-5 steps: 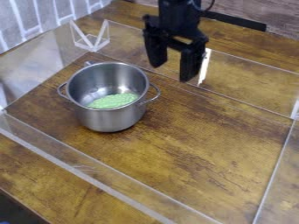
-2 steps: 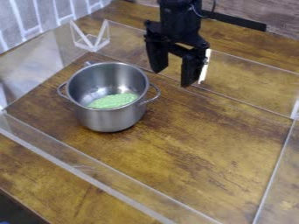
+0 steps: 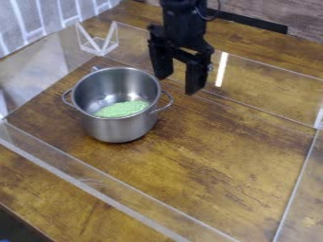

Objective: Put the green object in the silver pot

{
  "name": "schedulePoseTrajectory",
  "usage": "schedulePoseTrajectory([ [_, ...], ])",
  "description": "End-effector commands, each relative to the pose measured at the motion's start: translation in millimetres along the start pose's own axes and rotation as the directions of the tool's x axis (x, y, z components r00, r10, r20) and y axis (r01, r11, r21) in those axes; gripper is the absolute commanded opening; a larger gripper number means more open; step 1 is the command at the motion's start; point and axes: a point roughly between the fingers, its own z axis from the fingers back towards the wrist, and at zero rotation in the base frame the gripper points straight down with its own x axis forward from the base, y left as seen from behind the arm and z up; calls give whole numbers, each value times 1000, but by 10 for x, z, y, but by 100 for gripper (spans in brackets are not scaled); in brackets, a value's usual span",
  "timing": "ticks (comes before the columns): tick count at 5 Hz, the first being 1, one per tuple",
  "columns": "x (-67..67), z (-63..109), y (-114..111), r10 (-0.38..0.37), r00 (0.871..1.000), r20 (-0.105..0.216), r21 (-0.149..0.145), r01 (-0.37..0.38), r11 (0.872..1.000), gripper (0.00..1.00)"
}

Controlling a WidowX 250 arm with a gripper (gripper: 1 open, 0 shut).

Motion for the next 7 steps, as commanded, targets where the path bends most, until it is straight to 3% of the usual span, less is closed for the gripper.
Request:
schedulePoseTrajectory([
  [1, 169, 243, 7, -35, 997, 76, 9, 34, 999, 100],
  [2, 33, 352, 29, 19, 997, 74, 4, -20, 1000, 100],
  [3, -51, 520, 84, 74, 993, 90, 21, -77, 997, 100],
  [4, -37, 544, 43, 77, 992, 104, 9, -78, 997, 100],
  [6, -24, 388, -57, 42, 994, 97, -9, -42, 999, 100],
  [7, -70, 264, -114, -13, 995, 94, -17, 14, 1000, 100],
])
